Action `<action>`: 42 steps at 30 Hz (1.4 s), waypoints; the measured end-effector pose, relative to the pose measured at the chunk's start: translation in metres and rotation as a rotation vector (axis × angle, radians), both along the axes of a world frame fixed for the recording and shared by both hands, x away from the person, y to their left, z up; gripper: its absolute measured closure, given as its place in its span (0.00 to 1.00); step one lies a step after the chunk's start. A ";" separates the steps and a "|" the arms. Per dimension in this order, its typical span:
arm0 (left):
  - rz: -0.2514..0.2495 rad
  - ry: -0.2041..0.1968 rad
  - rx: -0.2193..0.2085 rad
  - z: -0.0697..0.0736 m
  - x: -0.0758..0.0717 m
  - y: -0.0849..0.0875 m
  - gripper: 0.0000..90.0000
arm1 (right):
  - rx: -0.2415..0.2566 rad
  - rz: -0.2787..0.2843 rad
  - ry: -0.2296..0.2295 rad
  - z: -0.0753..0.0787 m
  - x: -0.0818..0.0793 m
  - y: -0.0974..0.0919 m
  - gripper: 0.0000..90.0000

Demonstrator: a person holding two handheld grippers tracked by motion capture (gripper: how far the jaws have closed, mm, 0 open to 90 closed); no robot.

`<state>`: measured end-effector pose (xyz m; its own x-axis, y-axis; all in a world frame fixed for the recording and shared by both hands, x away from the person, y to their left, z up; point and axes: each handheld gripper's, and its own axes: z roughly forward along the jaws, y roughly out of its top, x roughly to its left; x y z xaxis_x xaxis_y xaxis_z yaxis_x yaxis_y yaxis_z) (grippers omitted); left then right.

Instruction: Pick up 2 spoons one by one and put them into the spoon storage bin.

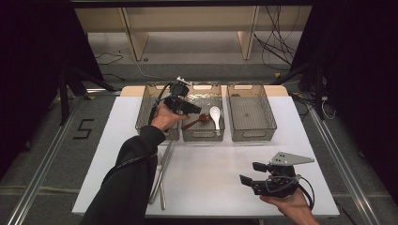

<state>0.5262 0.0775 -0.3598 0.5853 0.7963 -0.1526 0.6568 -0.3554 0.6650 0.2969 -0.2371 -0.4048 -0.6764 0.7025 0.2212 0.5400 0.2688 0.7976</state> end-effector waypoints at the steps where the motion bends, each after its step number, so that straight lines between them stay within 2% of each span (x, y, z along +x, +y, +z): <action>1: -0.004 0.003 0.003 0.001 -0.001 0.004 0.42 | 0.001 -0.001 0.002 0.000 0.000 0.000 0.34; 5: -0.002 0.008 0.022 0.001 -0.006 0.012 0.41 | -0.002 -0.001 0.005 0.000 0.000 0.000 0.34; 8: -0.011 0.014 0.019 0.002 -0.013 0.017 0.40 | -0.005 0.002 0.005 0.000 0.000 0.001 0.34; 11: -0.026 0.018 0.020 0.003 -0.021 0.022 0.44 | -0.003 0.000 0.006 0.000 0.000 0.001 0.34; 13: -0.039 0.031 0.016 0.004 -0.026 0.024 0.52 | -0.003 0.000 0.006 0.000 0.000 0.001 0.34; 15: -0.050 0.048 0.037 0.003 -0.031 0.027 0.61 | -0.004 -0.001 0.006 0.000 0.000 0.001 0.34; 19: -0.070 0.072 0.049 -0.006 -0.039 0.031 0.80 | -0.004 -0.001 0.007 0.000 0.000 0.001 0.34; 21: -0.068 0.078 0.061 -0.012 -0.041 0.033 0.88 | -0.004 0.000 0.006 0.000 0.000 0.002 0.34; 24: -0.056 0.075 0.052 -0.020 -0.044 0.034 0.98 | -0.004 0.000 0.007 0.000 0.000 0.002 0.34; 29: -0.052 0.072 0.041 -0.030 -0.045 0.033 0.99 | -0.007 0.001 0.007 0.000 0.000 0.002 0.34; 35: -0.030 0.072 0.066 -0.041 -0.041 0.027 0.99 | -0.003 0.000 0.007 0.000 0.000 0.002 0.34; 36: -0.021 0.069 0.065 -0.043 -0.039 0.026 0.99 | -0.003 0.000 0.006 0.000 0.000 0.002 0.34; 37: -0.019 0.070 0.041 -0.043 -0.038 0.026 0.99 | -0.003 -0.001 0.006 0.000 0.000 0.002 0.34; 38: -0.016 0.073 0.041 -0.043 -0.037 0.025 0.99 | -0.003 -0.002 0.008 0.000 0.000 0.002 0.34; 42: -0.008 0.068 0.080 -0.045 -0.031 0.017 0.99 | -0.003 -0.001 0.006 0.000 0.000 0.002 0.34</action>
<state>0.4954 0.0948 -0.4047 0.5823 0.8028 -0.1284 0.6961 -0.4108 0.5888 0.2969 -0.2355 -0.4048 -0.6746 0.7036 0.2234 0.5452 0.2708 0.7934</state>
